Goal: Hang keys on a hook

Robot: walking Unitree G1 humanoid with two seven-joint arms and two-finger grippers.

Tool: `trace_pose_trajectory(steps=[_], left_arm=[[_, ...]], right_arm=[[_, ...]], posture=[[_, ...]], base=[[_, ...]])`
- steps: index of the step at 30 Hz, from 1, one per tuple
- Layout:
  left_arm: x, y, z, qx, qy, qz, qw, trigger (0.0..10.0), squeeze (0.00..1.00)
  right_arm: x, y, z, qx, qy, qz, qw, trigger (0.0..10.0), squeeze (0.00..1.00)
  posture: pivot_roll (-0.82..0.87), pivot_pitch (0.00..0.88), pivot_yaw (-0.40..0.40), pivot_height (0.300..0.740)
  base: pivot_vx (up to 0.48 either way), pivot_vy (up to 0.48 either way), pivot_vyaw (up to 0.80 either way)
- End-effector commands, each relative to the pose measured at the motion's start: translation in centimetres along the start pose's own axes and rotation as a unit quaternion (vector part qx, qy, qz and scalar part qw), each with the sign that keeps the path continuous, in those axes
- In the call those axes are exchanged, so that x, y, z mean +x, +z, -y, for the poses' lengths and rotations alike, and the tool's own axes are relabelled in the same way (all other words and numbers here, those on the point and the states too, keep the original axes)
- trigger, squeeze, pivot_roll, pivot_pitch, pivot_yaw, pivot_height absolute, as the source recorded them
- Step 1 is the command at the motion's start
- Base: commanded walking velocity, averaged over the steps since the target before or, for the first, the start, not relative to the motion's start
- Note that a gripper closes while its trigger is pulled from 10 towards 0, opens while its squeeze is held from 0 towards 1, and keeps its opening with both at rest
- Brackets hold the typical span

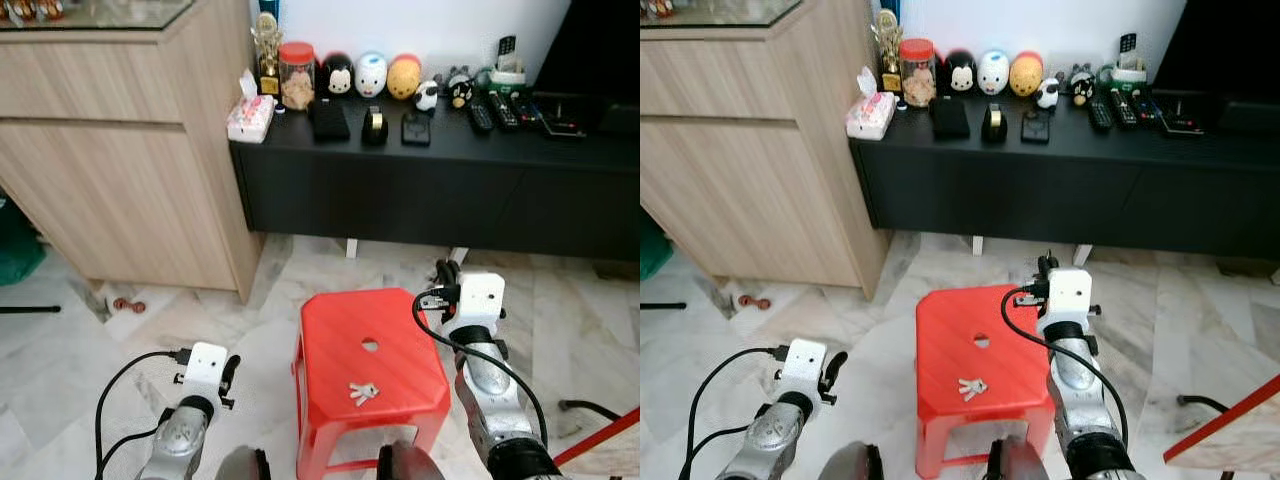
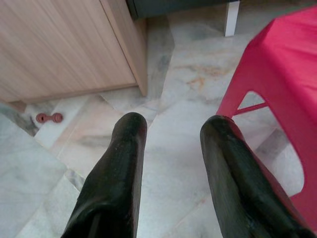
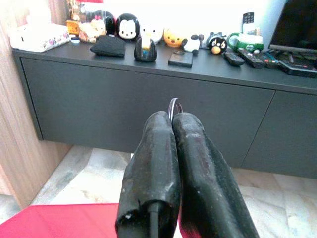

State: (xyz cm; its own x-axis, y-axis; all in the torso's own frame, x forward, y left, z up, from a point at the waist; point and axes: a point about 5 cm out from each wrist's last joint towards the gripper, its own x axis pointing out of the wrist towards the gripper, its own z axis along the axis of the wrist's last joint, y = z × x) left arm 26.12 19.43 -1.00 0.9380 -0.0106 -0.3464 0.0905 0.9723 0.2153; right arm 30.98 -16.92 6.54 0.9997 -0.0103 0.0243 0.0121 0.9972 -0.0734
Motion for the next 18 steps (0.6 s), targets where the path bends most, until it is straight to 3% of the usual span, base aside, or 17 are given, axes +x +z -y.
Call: trace_pose_trajectory(steps=[1,7,8,12,18], left_arm=[[-0.2,-0.5,-0.3,-0.003,0.009,-0.010,1.000,10.0,0.00],[-1.2,-2.7,-1.4,-0.048,0.046,-0.060,0.996,10.0,0.00],[-1.6,-3.5,-1.5,-0.041,0.044,-0.082,0.995,10.0,0.00],[-1.9,-4.1,-1.4,-0.034,0.040,-0.096,0.994,10.0,0.00],[-4.3,-7.3,-3.5,-0.030,0.092,-0.173,0.980,10.0,0.00]], right_arm=[[-0.2,-0.5,0.5,0.003,-0.008,-0.015,1.000,10.0,0.00],[-0.5,-0.8,0.3,0.006,-0.004,-0.019,1.000,10.0,0.00],[-0.5,-0.8,0.2,0.008,-0.004,-0.020,1.000,10.0,0.00],[-0.5,-0.9,0.2,0.009,-0.004,-0.021,1.000,10.0,0.00],[-0.6,-1.0,0.2,0.016,-0.003,-0.023,1.000,10.0,0.00]], posture=[[-0.03,0.000,-0.021,0.713],[-0.02,0.000,-0.021,0.740],[-0.02,0.000,-0.021,0.740],[-0.02,0.000,-0.019,0.740],[-0.02,0.000,-0.018,0.740]], base=[[0.000,0.000,0.00],[0.000,0.000,0.00],[0.000,0.000,0.00],[0.000,0.000,0.00],[0.000,0.000,0.00]])
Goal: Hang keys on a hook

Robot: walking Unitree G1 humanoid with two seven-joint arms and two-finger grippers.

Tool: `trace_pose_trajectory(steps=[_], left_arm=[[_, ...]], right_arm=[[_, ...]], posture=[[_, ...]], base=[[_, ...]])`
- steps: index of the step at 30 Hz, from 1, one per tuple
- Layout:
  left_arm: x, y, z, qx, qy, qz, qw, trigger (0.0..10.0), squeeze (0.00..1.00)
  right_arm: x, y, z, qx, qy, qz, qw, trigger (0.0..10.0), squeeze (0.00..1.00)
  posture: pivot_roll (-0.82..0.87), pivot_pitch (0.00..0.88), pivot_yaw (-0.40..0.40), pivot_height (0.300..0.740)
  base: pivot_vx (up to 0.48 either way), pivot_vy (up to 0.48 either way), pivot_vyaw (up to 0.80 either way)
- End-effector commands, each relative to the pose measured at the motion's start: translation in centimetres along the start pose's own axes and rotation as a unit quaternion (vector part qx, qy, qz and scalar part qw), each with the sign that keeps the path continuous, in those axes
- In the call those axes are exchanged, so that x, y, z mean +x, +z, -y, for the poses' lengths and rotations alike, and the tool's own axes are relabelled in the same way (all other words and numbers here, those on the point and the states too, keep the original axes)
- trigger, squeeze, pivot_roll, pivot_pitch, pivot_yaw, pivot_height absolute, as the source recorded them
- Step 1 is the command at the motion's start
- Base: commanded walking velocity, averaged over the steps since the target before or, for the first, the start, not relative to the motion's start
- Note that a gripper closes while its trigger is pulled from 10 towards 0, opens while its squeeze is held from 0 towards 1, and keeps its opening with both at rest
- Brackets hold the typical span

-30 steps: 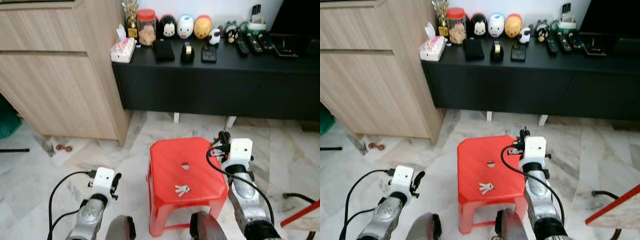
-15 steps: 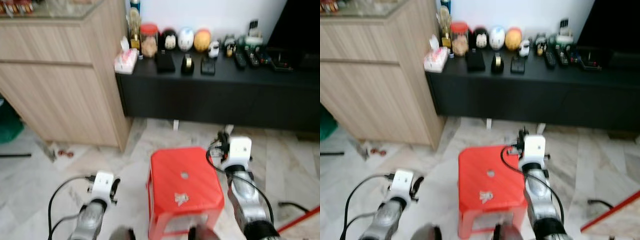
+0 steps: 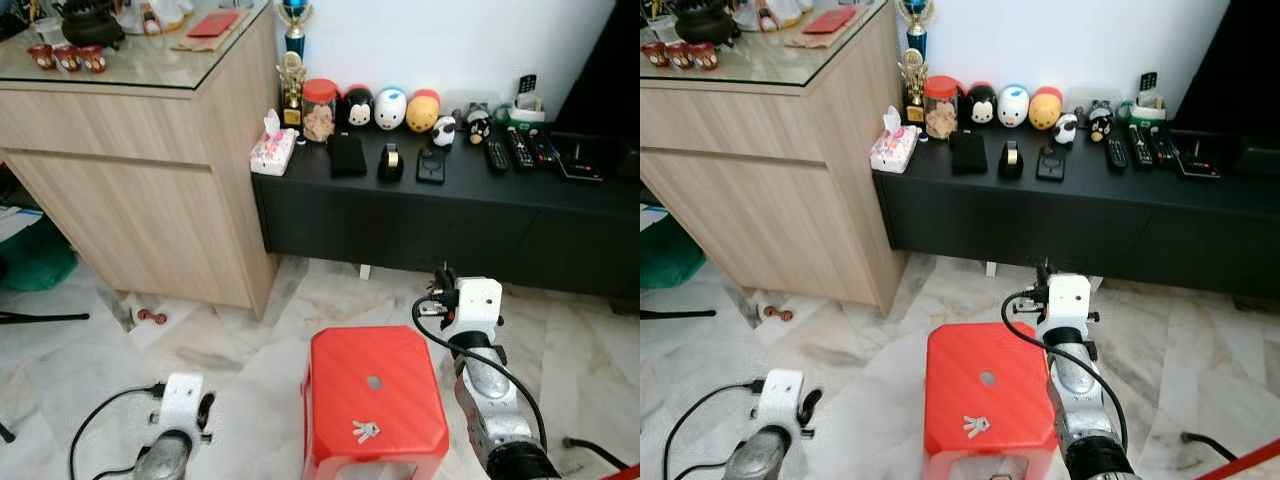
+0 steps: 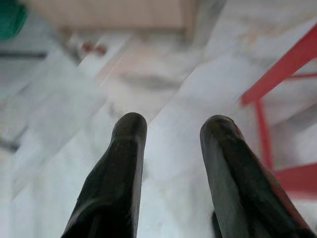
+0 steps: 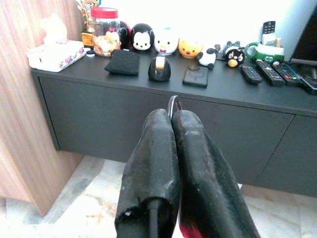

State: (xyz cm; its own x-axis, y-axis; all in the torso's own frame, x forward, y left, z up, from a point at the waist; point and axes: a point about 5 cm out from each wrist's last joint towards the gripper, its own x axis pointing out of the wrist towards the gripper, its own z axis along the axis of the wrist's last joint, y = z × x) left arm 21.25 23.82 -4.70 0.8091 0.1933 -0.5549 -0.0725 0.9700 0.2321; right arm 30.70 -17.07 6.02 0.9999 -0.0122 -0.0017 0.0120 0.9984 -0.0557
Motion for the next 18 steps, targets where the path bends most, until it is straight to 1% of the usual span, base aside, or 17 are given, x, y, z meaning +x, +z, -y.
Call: trace_pose_trajectory(steps=[1,2,4,6,9,11,12,13,16,18], left_arm=[[-0.6,-1.8,-0.9,-0.002,0.022,-0.038,0.999,10.0,0.00],[-0.8,-2.2,-1.1,-0.006,0.028,-0.047,0.998,10.0,0.00],[-1.4,-3.6,-1.5,-0.013,0.034,-0.083,0.996,10.0,0.00],[-2.1,-5.2,-1.3,0.002,0.026,-0.123,0.992,10.0,0.00],[-3.0,-6.8,-1.0,0.008,0.017,-0.156,0.988,10.0,0.00],[-3.5,-7.4,-0.6,-0.005,0.017,-0.161,0.987,10.0,0.00],[-3.6,-7.6,-0.1,-0.011,0.014,-0.158,0.987,10.0,0.00],[-3.6,-7.6,-0.1,-0.011,0.014,-0.158,0.987,10.0,0.00],[-3.8,-7.8,0.4,-0.026,0.008,-0.160,0.987,10.0,0.00],[-3.8,-7.9,0.5,-0.028,0.005,-0.161,0.986,10.0,0.00]], right_arm=[[-0.3,-0.5,0.1,0.009,-0.003,-0.011,1.000,10.0,0.00],[-0.3,-0.5,0.1,0.011,-0.004,-0.012,1.000,10.0,0.00],[-0.3,-0.6,0.1,0.019,-0.004,-0.012,1.000,10.0,0.00],[-0.4,-0.7,0.0,0.021,-0.004,-0.014,1.000,10.0,0.00],[-0.5,-0.8,-0.1,0.021,-0.003,-0.016,1.000,10.0,0.00],[-0.6,-0.9,0.1,0.019,-0.002,-0.017,1.000,10.0,0.00],[-0.6,-0.9,0.2,0.017,-0.003,-0.018,1.000,10.0,0.00],[-0.6,-0.9,0.2,0.017,-0.003,-0.018,1.000,10.0,0.00],[-0.4,-0.9,0.6,0.018,-0.027,-0.018,0.999,10.0,0.00],[-0.5,-1.1,0.6,0.023,-0.028,-0.025,0.999,10.0,0.00]], posture=[[-0.02,0.000,-0.018,0.740],[-0.02,0.000,-0.018,0.740],[-0.02,0.000,-0.018,0.740],[-0.01,0.000,-0.022,0.740],[-0.03,0.000,-0.020,0.740],[-0.03,0.000,-0.019,0.740],[-0.03,0.000,-0.018,0.740],[-0.03,0.000,-0.018,0.740],[-0.03,0.000,-0.014,0.740],[-0.02,0.000,-0.017,0.740]], base=[[0.000,0.000,0.00],[0.000,0.000,0.00],[0.000,0.000,0.00],[0.000,0.000,0.00],[0.000,0.000,0.00],[0.000,0.000,0.00],[0.000,0.000,0.00],[0.000,0.000,0.00],[0.000,0.000,0.00],[-0.262,0.000,0.00]])
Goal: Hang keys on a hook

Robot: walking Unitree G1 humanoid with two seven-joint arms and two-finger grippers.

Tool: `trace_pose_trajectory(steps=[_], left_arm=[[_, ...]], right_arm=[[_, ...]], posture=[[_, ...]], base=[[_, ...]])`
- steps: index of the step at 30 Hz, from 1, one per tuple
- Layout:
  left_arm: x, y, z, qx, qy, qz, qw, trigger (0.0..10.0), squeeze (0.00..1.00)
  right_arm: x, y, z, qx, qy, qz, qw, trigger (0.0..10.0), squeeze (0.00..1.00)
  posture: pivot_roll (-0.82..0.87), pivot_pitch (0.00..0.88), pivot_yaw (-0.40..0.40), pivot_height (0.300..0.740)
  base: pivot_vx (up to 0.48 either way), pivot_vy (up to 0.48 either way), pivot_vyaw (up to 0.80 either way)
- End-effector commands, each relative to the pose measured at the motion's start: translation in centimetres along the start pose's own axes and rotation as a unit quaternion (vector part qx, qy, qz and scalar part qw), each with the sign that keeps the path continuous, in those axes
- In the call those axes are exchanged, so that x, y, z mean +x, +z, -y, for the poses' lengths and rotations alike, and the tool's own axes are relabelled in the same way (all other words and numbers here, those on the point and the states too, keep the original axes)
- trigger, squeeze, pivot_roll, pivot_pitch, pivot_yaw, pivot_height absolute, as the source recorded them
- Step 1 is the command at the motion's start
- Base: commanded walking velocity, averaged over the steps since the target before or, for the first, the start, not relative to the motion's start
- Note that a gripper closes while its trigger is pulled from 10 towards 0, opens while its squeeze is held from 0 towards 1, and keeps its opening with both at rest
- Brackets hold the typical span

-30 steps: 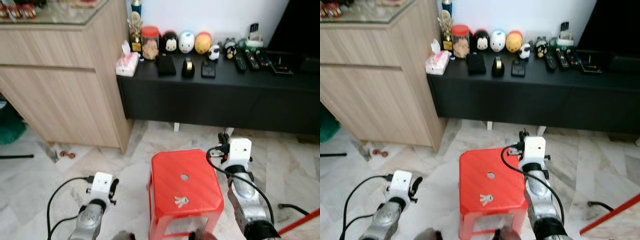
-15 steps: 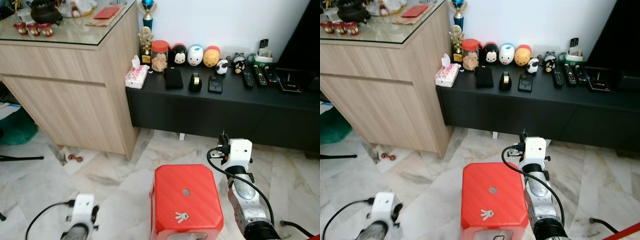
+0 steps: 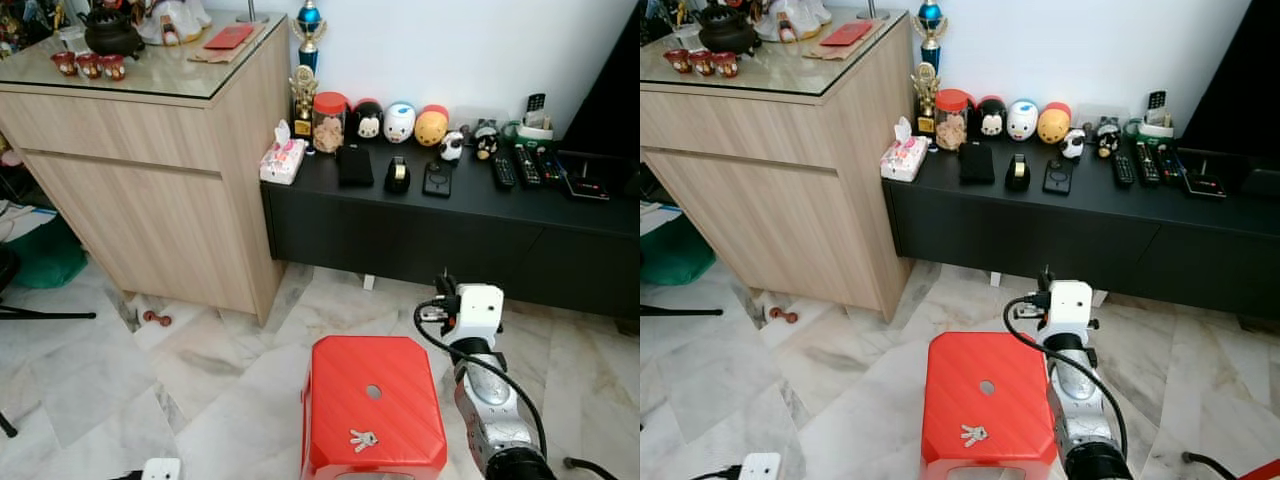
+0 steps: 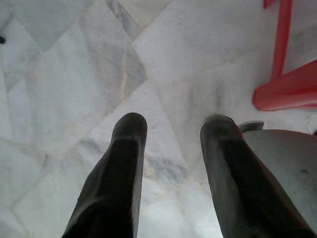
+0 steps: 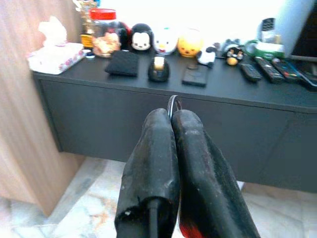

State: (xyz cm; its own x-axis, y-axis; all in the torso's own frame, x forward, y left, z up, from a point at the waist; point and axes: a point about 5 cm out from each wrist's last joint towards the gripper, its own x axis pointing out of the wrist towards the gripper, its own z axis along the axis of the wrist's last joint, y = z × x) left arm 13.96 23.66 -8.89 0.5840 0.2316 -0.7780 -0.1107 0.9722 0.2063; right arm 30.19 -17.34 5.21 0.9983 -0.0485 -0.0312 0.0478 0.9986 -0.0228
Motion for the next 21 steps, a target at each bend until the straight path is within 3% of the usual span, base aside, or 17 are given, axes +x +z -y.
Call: trace_pose_trajectory(steps=[1,14,21], left_arm=[[0.0,0.0,0.1,-0.013,-0.001,0.003,1.000,10.0,0.00],[0.3,1.4,1.4,-0.010,-0.025,0.021,0.999,10.0,0.00],[0.2,1.1,2.1,-0.015,-0.030,0.016,0.999,10.0,0.00]], right_arm=[[-0.1,-0.5,0.2,0.001,-0.004,-0.015,1.000,10.0,0.00],[0.0,-0.4,0.9,-0.010,-0.013,-0.014,1.000,10.0,0.00],[0.5,0.1,1.3,-0.014,-0.011,-0.012,1.000,10.0,0.00]], posture=[[-0.03,0.000,-0.021,0.740],[-0.06,0.000,-0.021,0.740],[-0.06,0.000,-0.028,0.740]], base=[[-0.315,0.000,0.00],[-0.334,0.000,0.00],[-0.385,0.000,0.00]])
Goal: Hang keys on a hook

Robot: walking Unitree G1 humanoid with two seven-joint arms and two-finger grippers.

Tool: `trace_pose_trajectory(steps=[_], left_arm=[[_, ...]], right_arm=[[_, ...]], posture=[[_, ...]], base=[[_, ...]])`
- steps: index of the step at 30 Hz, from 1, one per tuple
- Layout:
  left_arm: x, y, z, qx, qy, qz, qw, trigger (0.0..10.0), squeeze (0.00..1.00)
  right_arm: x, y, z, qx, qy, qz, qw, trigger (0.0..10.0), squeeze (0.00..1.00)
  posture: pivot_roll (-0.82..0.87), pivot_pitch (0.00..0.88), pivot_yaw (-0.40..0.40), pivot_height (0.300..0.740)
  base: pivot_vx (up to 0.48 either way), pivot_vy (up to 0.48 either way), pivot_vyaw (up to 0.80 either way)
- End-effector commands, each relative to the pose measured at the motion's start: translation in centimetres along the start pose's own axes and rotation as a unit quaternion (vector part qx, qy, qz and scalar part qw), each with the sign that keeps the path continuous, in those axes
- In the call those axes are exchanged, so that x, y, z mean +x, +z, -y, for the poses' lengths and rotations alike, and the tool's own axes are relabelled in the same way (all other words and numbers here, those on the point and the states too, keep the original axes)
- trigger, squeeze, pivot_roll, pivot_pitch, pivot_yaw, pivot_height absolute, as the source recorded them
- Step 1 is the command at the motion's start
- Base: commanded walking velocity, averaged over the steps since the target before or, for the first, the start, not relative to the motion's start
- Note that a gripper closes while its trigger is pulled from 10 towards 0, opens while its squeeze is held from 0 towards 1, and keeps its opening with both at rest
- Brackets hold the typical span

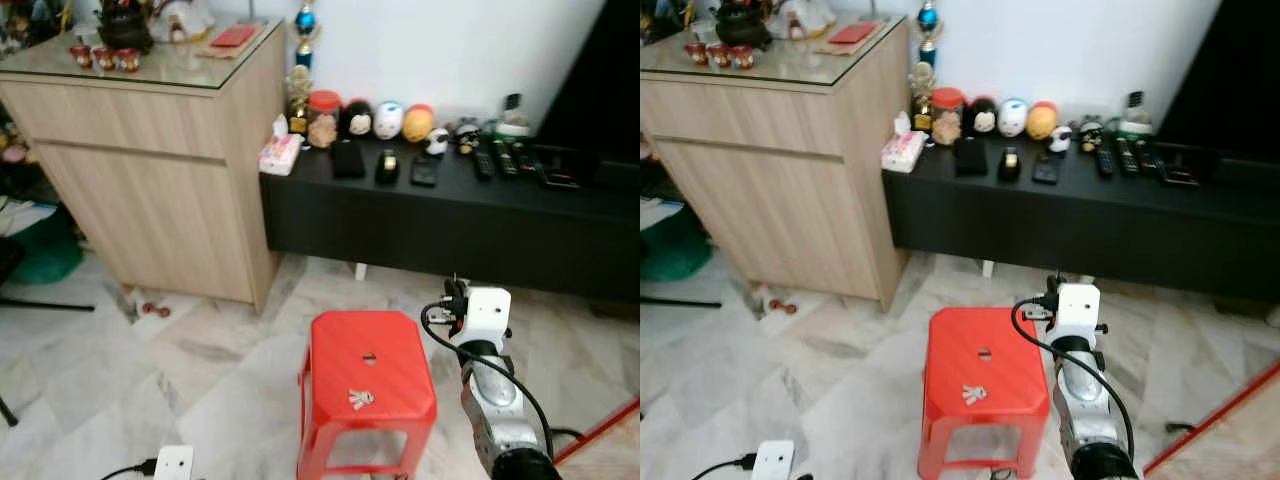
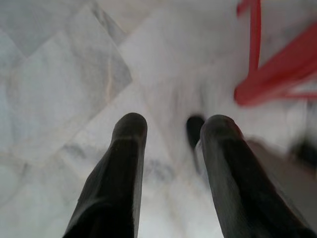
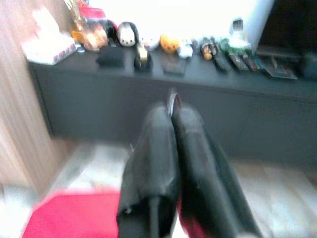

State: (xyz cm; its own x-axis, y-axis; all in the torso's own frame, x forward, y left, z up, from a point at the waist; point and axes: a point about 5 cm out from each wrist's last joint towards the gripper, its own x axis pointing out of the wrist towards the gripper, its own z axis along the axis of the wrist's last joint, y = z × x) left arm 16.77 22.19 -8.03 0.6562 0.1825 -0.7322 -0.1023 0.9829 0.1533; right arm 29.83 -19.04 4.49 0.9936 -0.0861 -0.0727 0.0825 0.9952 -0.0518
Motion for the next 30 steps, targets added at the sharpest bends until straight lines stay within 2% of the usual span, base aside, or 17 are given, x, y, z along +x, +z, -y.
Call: trace_pose_trajectory(steps=[1,17,30], left_arm=[[-0.52,-1.70,0.59,-0.003,-0.007,-0.026,1.000,10.0,0.00],[-0.64,-2.01,0.26,-0.014,0.001,-0.030,0.999,10.0,0.00],[-0.44,-1.52,-0.04,-0.018,0.003,-0.027,0.999,10.0,0.00]], right_arm=[[0.83,0.98,-0.42,0.000,0.007,0.010,1.000,10.0,0.00],[1.44,1.53,-1.01,0.000,0.010,0.012,1.000,10.0,0.00],[1.82,1.56,-0.76,-0.002,-0.002,0.005,1.000,10.0,0.00]], posture=[[-0.06,0.000,-0.033,0.740],[-0.05,0.000,-0.042,0.740],[-0.04,0.000,-0.037,0.740]], base=[[-0.398,0.000,0.00],[-0.393,0.000,0.00],[0.000,0.000,0.00]])
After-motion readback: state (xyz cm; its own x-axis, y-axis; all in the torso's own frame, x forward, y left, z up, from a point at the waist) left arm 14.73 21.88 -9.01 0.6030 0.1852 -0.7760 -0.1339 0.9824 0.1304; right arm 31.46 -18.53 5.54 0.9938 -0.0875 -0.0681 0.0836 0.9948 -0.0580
